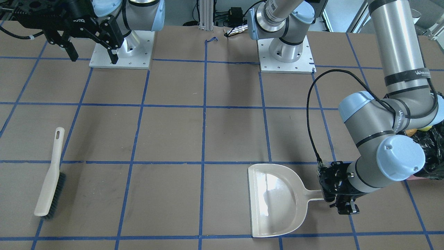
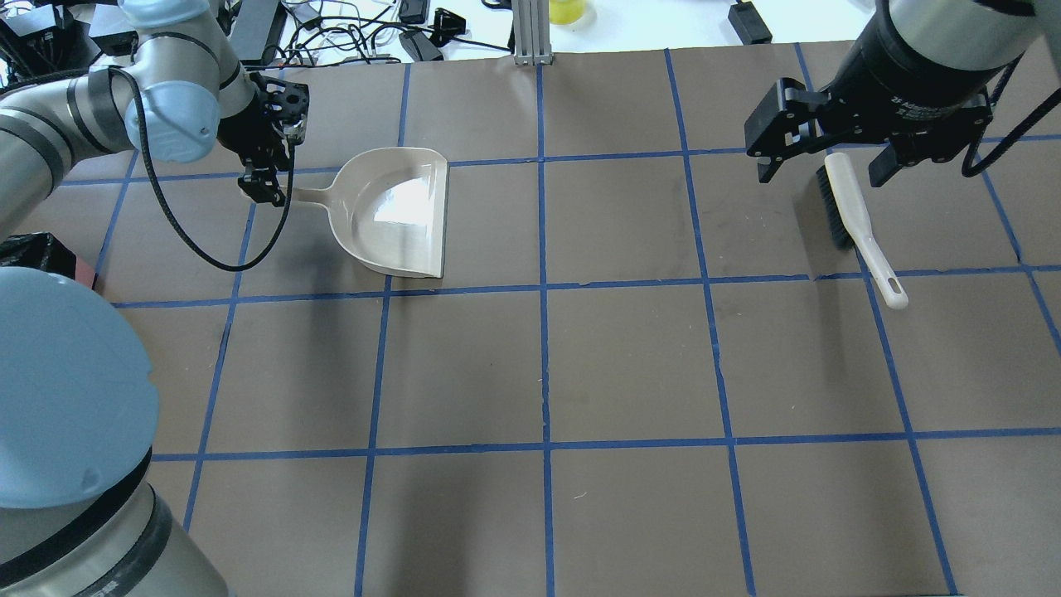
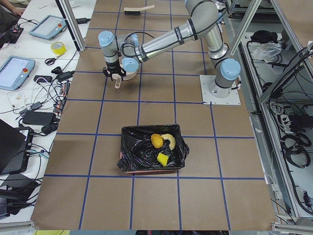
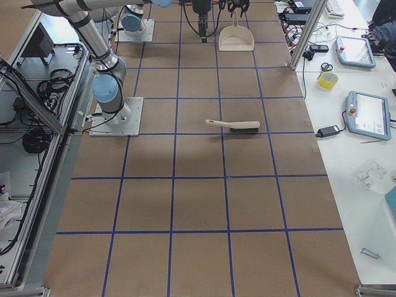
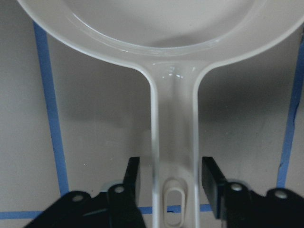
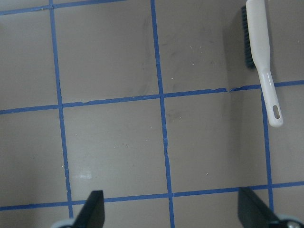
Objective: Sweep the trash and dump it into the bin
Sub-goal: 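Open the left gripper and lift it off the dustpan handle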
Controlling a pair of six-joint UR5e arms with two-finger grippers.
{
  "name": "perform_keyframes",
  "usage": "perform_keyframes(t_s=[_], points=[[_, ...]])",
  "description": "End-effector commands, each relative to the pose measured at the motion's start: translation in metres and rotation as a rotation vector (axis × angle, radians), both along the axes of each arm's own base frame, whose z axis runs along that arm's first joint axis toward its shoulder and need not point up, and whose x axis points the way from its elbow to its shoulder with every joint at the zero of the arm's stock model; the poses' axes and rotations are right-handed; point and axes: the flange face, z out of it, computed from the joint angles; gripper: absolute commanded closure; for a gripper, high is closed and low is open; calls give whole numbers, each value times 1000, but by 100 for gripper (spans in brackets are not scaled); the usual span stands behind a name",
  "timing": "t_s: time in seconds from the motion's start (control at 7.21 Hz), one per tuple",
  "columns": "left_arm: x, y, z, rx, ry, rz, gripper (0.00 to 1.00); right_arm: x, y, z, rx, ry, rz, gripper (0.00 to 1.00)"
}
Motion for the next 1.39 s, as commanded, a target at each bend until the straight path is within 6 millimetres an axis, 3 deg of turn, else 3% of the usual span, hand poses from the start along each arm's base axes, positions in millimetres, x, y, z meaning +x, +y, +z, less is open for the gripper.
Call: perform_keyframes(t_s=[0.0,0.14,0.28,0.42,0.69,0.83,1.11,1.25], points=[[-50,12,86,-13,44,105,18,0,0,0,0,1,0,0],[-96,26,127,6,41,152,15,0,0,0,-1,-1,0,0],[-123,42,153,3,40,198,15,0,0,0,0,-1,0,0],[-133,61,177,11,45,288,15,0,0,0,0,1,0,0],[-138,122,225,96,22,478,6,0,0,0,0,-1,0,0],[-138,141,243,97,12,654,0,0,0,0,0,-1,0,0],[-134,163,271,51,10,922,0,0,0,0,0,-1,0,0],[-131,176,276,80,4,1099,0,0,-1,-1,2,-1,0,0]])
